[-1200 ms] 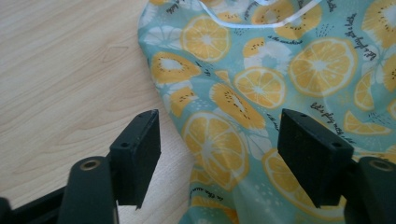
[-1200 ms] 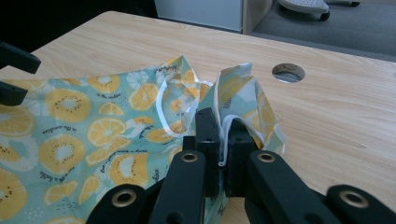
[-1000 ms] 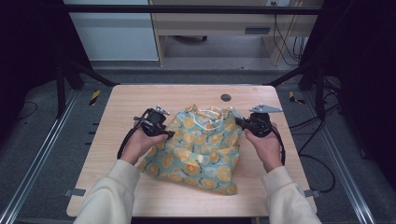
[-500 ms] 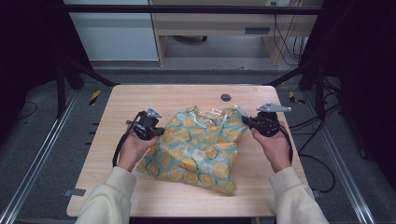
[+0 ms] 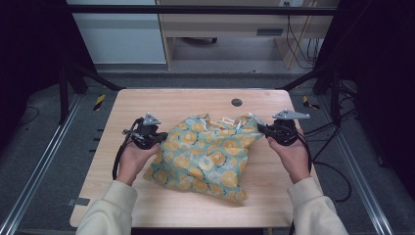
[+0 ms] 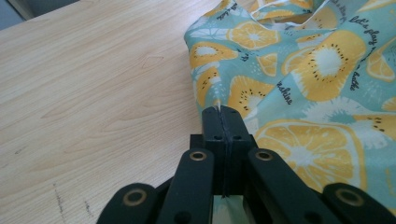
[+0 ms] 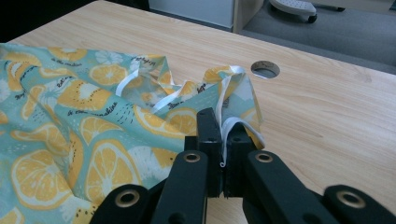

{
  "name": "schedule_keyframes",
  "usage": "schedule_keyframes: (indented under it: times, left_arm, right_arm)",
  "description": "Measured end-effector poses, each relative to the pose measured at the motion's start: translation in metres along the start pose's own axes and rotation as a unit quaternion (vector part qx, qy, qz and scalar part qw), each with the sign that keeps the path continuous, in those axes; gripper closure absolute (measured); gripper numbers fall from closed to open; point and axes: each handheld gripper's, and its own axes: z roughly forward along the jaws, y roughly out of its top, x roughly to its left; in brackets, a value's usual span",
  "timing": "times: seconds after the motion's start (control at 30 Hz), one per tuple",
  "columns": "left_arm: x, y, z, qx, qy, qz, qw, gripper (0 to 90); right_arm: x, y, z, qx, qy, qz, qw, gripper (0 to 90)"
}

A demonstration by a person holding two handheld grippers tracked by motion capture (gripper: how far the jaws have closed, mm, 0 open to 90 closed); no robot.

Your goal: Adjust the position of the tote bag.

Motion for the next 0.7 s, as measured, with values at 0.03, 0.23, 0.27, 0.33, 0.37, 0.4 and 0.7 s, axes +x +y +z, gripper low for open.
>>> schedule_keyframes:
  times: [0.03, 0.23, 0.27, 0.33, 0.37, 0.4, 0.7]
  left_arm:
    - [-0.001, 0.0, -0.001, -0.005, 0.001, -0.001, 1.0, 90.0]
    - [-0.004, 0.001, -0.012, -0.024, 0.005, 0.006, 0.9997, 90.0]
    - [-0.005, 0.002, -0.016, -0.032, 0.006, 0.007, 0.9995, 90.0]
    - [-0.005, 0.002, -0.018, -0.036, 0.008, 0.008, 0.9993, 90.0]
    - [-0.006, 0.003, -0.021, -0.042, 0.009, 0.007, 0.9991, 90.0]
    - [-0.007, 0.003, -0.023, -0.043, 0.008, 0.01, 0.999, 90.0]
    - [-0.014, 0.002, -0.045, -0.083, 0.015, 0.019, 0.9963, 90.0]
  right_arm:
    - [0.0, 0.0, 0.0, 0.0, 0.0, 0.001, 1.0, 88.9]
    - [-0.003, 0.0, -0.005, -0.011, 0.005, 0.004, 0.9999, 88.9]
    - [-0.002, 0.001, -0.007, -0.017, 0.006, 0.005, 0.9998, 88.9]
    - [-0.002, 0.002, -0.009, -0.022, 0.007, 0.005, 0.9997, 88.9]
    - [-0.002, 0.003, -0.011, -0.026, 0.007, 0.005, 0.9996, 88.9]
    - [-0.001, 0.005, -0.013, -0.03, 0.007, 0.004, 0.9995, 88.9]
    - [0.006, 0.015, -0.036, -0.072, 0.018, -0.007, 0.9972, 88.9]
